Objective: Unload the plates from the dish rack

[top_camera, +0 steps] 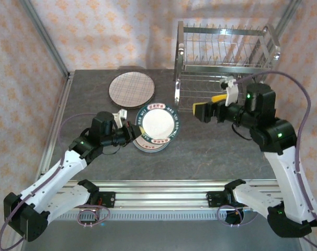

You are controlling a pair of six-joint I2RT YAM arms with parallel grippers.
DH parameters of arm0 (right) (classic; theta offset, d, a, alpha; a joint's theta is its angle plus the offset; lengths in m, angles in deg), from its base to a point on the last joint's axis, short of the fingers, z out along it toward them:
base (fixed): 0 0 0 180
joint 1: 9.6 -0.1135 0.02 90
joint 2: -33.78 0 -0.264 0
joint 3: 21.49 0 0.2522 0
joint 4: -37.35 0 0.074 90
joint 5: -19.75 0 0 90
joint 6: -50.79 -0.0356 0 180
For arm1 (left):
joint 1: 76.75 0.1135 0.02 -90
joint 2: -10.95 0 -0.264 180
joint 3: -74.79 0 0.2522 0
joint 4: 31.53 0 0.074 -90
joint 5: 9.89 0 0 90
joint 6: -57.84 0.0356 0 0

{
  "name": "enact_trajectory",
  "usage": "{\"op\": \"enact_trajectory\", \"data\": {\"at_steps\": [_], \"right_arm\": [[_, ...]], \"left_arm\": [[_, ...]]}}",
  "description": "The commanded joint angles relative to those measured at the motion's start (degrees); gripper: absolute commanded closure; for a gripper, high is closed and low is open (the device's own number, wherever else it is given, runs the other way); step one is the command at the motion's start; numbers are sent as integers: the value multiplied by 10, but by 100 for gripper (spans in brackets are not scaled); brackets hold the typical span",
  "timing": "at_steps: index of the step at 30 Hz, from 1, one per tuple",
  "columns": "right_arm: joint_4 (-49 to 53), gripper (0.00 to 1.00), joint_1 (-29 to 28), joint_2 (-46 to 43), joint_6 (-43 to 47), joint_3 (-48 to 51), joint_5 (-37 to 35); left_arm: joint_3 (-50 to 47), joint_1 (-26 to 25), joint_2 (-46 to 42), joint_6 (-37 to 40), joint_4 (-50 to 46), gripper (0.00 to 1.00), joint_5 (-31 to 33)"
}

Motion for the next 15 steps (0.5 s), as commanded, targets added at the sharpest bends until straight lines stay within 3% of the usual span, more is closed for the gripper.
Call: {"op": "enact_trajectory", "data": {"at_steps": [1,7,15], "right_arm": [[-106,0,-3,-48,57,51,49],[-97,0,-6,-60,82,98,54],[-111,1,-15,-73,94,130,44]], "left_arm": [[-39,9,-15,-14,70,100,2],[-131,30,-7,-53,153,100,9],[-184,53,38,-58,215,100,10]]}}
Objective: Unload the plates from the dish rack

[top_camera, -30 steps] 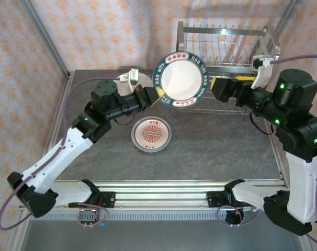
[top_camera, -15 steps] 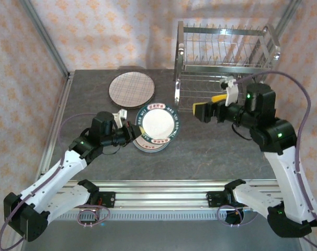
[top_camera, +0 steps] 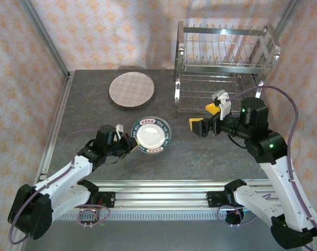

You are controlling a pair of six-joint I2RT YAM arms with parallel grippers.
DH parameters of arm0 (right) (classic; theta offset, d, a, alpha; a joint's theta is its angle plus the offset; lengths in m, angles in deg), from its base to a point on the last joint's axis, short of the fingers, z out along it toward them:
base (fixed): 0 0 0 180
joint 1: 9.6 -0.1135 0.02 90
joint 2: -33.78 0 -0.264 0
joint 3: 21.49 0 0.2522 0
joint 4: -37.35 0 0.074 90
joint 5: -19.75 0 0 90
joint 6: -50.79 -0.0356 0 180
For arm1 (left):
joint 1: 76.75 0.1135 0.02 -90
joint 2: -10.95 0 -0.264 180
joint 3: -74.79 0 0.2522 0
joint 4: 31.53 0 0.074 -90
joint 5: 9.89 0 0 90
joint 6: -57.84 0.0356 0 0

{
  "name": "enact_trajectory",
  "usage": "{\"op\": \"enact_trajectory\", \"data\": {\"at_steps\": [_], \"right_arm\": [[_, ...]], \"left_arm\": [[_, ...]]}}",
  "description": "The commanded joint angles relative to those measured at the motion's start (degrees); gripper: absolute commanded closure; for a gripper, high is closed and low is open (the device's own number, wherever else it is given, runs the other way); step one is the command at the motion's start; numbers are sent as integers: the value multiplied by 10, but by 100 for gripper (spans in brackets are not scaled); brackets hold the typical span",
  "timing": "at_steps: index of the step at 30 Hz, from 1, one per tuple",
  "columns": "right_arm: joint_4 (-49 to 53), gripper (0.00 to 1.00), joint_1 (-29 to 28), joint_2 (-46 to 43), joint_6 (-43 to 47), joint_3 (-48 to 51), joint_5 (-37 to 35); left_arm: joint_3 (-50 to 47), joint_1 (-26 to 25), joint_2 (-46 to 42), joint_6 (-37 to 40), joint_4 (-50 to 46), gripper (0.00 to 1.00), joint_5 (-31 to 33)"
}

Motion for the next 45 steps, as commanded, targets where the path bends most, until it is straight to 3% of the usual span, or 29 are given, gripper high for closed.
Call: {"op": "enact_trajectory", "data": {"at_steps": [1,21,45], "right_arm": [[-32,1,-6,-11,13,2,1],[-29,1,-28,-10,7,7,-7],[-26,1,-34,2,4,-2,-14]], "left_arm": [[-14,13,15,-9,86,100,-1],[5,34,151,10,156,100,-22],[31,35,212,31,135,100,-29]]}}
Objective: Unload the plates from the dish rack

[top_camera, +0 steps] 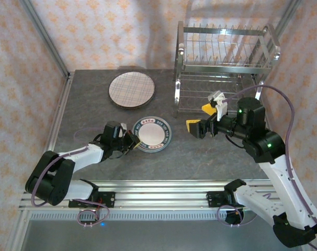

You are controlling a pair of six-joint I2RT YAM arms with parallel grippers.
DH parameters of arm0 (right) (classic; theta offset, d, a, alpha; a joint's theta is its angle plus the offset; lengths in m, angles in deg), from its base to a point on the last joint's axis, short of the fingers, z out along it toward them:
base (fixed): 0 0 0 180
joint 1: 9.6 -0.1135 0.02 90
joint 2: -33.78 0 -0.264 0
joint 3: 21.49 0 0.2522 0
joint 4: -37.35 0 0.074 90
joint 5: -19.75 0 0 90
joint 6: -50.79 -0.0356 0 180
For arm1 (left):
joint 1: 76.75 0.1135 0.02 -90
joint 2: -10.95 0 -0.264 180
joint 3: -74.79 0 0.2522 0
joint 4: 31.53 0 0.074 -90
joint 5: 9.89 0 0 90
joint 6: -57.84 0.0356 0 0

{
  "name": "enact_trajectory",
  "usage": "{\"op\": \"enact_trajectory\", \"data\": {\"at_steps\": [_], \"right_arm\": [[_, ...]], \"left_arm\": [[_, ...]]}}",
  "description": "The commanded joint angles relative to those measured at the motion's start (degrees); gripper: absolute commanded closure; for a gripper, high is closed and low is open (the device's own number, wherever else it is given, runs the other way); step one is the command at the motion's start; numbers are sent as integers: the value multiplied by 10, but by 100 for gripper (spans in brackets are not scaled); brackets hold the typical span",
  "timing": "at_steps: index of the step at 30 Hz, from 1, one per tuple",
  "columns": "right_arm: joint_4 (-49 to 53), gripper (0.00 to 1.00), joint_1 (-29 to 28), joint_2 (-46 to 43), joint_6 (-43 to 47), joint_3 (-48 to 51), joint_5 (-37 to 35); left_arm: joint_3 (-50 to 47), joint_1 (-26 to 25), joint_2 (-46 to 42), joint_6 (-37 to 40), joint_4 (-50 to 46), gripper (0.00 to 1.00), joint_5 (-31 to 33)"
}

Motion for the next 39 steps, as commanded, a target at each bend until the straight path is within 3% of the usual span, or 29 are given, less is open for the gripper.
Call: {"op": "enact_trajectory", "data": {"at_steps": [1,5,15,39], "right_arm": [[-14,1,-5,-2,2,-4,-8],[-14,1,-5,0,2,-6,-10],[-13,1,-4,3,0,-11,-16],[-18,1,-6,3,-19,-10,-41]], "left_arm": [[19,4,6,25,-11,98,-13],[23,4,9,30,-22,86,-13],[35,4,14,47,-57,73,-12],[114,4,16,125,-236,55,22]]}}
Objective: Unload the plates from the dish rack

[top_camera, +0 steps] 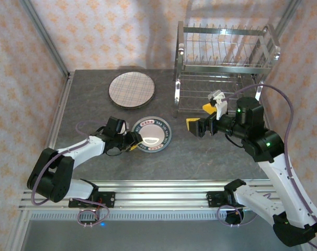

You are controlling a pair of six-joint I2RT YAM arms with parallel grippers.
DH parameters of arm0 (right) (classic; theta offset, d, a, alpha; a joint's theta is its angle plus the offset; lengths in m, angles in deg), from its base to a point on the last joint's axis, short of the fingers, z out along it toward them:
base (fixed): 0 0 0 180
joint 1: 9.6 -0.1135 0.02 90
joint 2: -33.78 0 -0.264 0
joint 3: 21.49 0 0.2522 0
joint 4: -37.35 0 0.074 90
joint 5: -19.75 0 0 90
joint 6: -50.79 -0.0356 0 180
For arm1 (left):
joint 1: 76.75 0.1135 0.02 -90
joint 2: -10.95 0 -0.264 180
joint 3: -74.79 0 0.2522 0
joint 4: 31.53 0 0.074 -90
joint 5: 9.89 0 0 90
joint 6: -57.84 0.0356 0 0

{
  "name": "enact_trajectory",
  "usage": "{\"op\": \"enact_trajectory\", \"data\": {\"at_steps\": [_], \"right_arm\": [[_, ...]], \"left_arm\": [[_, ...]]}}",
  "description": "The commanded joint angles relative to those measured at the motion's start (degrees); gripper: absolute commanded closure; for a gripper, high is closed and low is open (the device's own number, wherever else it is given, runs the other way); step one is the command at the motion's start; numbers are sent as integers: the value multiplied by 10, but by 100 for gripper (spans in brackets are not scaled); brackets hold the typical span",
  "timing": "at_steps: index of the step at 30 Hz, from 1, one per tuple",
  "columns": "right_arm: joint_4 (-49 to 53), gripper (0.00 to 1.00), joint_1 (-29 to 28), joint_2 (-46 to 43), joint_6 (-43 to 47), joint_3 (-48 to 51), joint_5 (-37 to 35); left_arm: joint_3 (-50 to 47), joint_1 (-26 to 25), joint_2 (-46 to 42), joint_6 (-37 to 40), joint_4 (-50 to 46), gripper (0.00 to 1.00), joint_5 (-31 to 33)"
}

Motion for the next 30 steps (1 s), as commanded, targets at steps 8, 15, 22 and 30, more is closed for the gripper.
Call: {"op": "enact_trajectory", "data": {"at_steps": [8,15,22,30], "right_arm": [[-19,1,-2,-5,-17,-13,-64],[-41,1,-2,-35,-95,3,-259],[167,1,2,-45,-338,15,-582],[52,0,2,-138,-382,229,-738]], "left_arm": [[60,4,-18,53,-110,45,35],[113,4,-74,78,-236,23,94],[172,47,-171,58,-366,1,212],[162,61,-315,55,-392,1,566]]}}
